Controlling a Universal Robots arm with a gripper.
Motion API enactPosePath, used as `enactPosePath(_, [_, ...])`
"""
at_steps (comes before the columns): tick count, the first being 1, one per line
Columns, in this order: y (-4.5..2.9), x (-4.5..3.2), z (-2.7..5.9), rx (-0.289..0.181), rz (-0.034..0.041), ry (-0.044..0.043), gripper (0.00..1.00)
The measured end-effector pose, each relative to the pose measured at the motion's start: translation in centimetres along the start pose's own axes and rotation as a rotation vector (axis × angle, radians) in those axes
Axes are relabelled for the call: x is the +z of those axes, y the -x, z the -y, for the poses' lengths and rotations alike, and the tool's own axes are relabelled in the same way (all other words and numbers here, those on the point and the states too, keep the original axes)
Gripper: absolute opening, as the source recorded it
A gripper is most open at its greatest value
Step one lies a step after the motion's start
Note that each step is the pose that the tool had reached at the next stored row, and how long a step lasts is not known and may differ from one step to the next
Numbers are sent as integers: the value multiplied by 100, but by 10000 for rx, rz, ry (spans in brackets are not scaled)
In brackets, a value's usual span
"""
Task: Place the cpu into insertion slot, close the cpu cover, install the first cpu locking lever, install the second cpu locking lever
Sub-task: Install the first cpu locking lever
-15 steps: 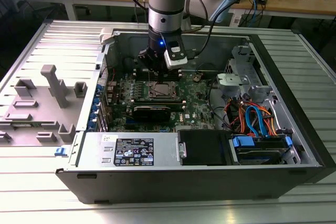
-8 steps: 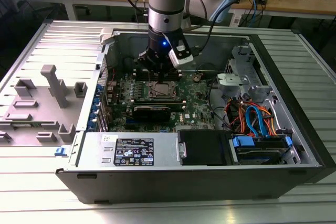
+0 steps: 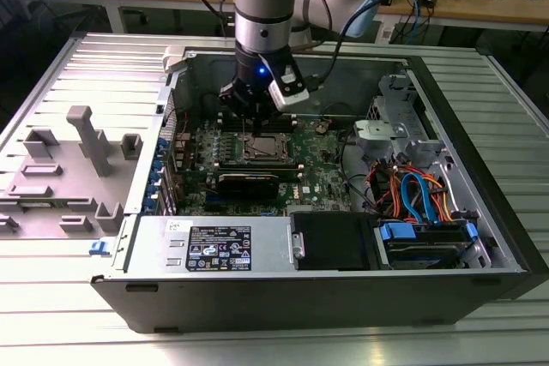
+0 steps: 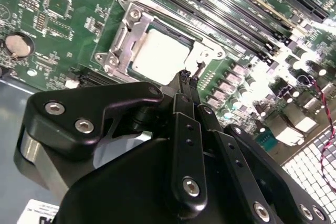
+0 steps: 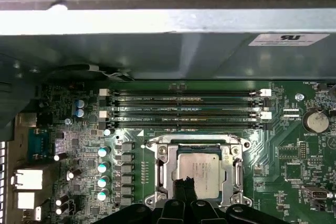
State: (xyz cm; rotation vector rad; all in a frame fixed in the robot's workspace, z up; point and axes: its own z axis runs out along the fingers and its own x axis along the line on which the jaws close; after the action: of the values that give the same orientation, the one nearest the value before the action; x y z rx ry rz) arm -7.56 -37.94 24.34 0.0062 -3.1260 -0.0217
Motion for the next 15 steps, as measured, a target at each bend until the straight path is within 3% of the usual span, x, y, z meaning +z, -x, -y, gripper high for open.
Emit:
enactPosePath(5, [-73,1,-1,0,0,0,11])
enactPosePath(15, [-79,1,0,0,-1,0,11])
